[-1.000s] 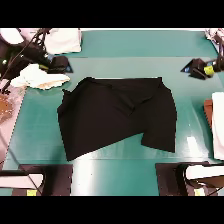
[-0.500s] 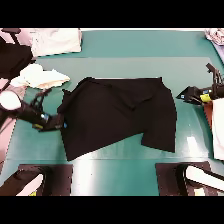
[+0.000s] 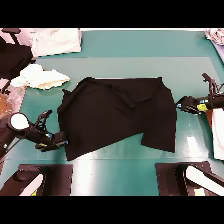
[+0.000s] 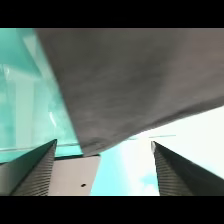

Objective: Fold the shirts.

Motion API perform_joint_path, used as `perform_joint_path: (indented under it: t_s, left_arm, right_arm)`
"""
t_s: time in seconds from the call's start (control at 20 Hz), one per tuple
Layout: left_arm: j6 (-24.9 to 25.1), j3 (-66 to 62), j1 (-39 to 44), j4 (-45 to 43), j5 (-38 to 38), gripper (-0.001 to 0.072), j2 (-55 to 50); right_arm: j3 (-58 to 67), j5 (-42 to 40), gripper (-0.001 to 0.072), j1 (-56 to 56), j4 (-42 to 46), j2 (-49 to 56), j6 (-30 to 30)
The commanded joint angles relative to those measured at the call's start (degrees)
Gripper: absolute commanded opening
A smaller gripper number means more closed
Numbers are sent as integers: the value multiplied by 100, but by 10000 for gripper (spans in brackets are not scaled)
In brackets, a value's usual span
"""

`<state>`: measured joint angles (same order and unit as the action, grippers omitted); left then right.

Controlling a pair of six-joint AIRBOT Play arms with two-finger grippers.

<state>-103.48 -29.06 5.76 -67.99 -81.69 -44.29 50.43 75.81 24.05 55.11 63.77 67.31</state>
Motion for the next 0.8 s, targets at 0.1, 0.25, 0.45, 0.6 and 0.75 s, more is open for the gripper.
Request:
perform_joint_path:
  t_s: [0.1, 0.25, 0.45, 0.6, 0.75]
  left_arm:
    - [-157, 560, -2, 129, 586, 718, 26]
    - [-166, 782, -2, 439, 1054, 717, 26]
    - [-146, 925, -2, 719, 1495, 608, 24]
    - [17, 929, -2, 1093, 1805, 587, 24]
    - [219, 929, -2, 1340, 2037, 282, 24]
  right_arm:
    - [-74, 22, 647, -2, -2, -37, 0]
    - [-76, -2, 647, -2, -2, -37, 0]
    - [-74, -20, 647, -2, -2, -37, 2]
    - [-76, -74, 647, -2, -2, -37, 0]
    - [-74, -208, 647, -2, 15, -35, -42]
